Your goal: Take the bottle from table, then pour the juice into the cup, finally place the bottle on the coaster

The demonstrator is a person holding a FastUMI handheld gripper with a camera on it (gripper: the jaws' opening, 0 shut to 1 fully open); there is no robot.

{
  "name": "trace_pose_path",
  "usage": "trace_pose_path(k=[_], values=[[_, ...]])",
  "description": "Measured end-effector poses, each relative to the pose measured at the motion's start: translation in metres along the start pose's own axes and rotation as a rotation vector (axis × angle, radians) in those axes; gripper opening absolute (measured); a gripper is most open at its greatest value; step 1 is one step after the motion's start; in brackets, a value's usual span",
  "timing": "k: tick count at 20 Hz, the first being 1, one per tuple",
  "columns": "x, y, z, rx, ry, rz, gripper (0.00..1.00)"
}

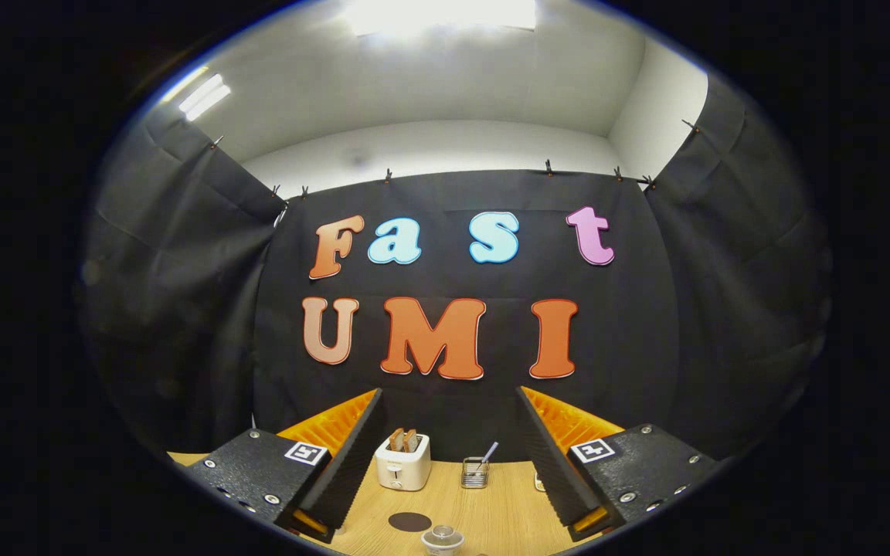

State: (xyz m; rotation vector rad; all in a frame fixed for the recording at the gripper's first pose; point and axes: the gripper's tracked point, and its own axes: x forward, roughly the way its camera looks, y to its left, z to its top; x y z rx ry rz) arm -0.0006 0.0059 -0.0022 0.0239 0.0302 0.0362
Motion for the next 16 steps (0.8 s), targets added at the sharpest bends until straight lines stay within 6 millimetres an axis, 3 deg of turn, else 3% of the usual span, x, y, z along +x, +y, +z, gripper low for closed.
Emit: trace_pose_path(k=[5, 11, 16], values=[[-0.001, -0.005, 0.004, 0.012, -0.016, -0.013, 0.98], [0.001, 0.009, -0.023, 0.003, 0.014, 0.026, 0.99], [-0.001, 0.008, -0.05, -0.002, 0.019, 0.03, 0.99]])
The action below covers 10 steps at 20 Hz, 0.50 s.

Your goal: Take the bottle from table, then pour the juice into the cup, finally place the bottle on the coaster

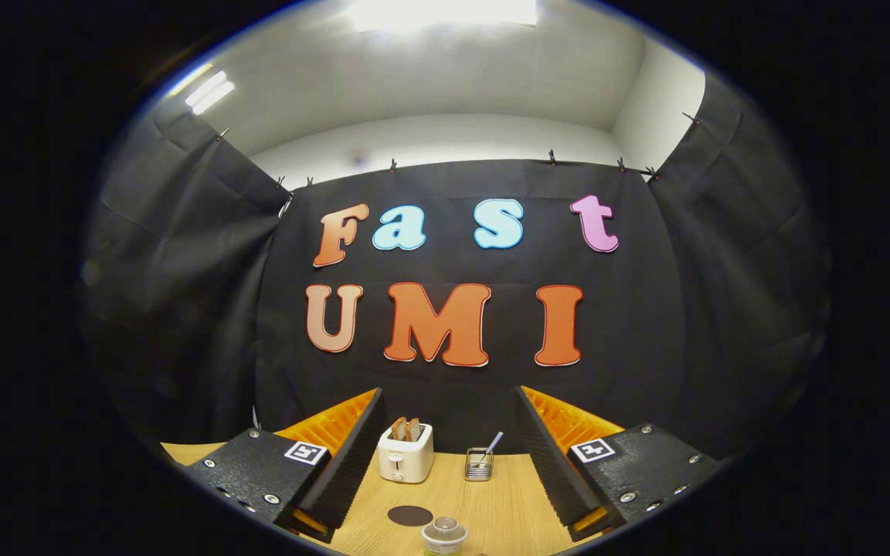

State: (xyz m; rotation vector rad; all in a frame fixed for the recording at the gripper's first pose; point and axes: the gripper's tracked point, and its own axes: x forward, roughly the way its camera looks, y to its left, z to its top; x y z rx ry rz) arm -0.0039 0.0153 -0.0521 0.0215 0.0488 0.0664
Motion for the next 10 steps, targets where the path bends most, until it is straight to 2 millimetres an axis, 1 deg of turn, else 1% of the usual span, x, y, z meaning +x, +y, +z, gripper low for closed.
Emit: trace_pose_path(k=[2, 3, 6, 8, 10], values=[[-0.002, 0.0, -0.012, 0.009, -0.003, 0.008, 0.99], [-0.002, 0.0, -0.022, 0.013, 0.003, 0.008, 0.99], [-0.004, 0.004, -0.058, 0.034, 0.033, 0.017, 0.99], [-0.004, 0.007, -0.086, 0.048, 0.065, 0.035, 0.99], [-0.004, 0.005, -0.11, 0.053, 0.083, 0.031, 0.99]])
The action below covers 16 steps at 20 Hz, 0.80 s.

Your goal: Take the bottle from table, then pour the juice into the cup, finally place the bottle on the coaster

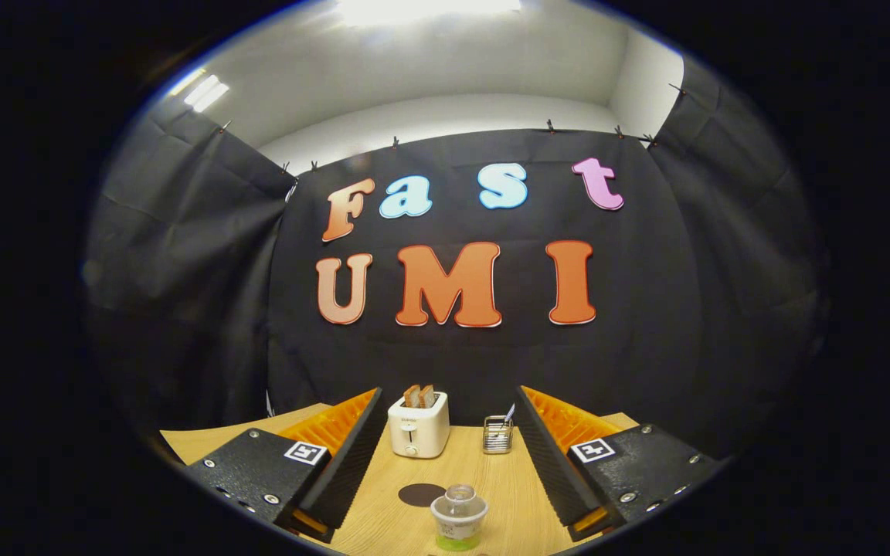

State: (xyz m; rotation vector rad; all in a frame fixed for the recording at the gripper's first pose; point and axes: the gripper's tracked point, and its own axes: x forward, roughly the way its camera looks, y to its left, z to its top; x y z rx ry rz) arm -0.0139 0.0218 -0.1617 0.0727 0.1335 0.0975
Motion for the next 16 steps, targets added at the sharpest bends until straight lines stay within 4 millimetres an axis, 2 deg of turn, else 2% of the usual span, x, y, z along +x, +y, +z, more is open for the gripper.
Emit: trace_pose_path(k=[8, 13, 16], values=[[-0.004, 0.0, -0.107, 0.004, 0.157, -0.01, 0.99], [0.0, -0.002, -0.163, 0.042, 0.251, -0.019, 0.99], [0.004, -0.002, -0.187, 0.053, 0.303, -0.026, 0.99]])
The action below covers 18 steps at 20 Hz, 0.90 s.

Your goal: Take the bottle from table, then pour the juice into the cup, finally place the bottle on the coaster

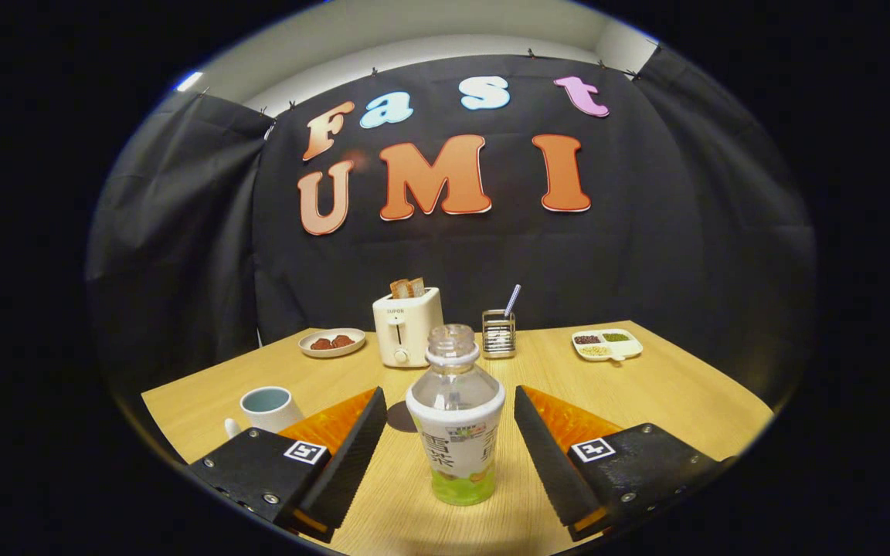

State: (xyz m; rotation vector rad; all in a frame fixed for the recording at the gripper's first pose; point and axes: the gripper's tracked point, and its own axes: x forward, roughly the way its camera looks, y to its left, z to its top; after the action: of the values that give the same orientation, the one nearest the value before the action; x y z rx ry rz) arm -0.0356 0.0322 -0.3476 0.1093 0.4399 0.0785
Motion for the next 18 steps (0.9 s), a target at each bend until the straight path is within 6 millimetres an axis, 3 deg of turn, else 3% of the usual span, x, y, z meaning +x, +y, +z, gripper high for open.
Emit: trace_pose_path(k=[6, 13, 18], values=[[0.015, -0.007, -0.03, -0.003, 0.074, -0.029, 0.98], [0.026, -0.009, -0.045, 0.032, 0.112, -0.047, 0.71], [0.028, 0.0, -0.04, 0.003, 0.14, -0.026, 0.61]])
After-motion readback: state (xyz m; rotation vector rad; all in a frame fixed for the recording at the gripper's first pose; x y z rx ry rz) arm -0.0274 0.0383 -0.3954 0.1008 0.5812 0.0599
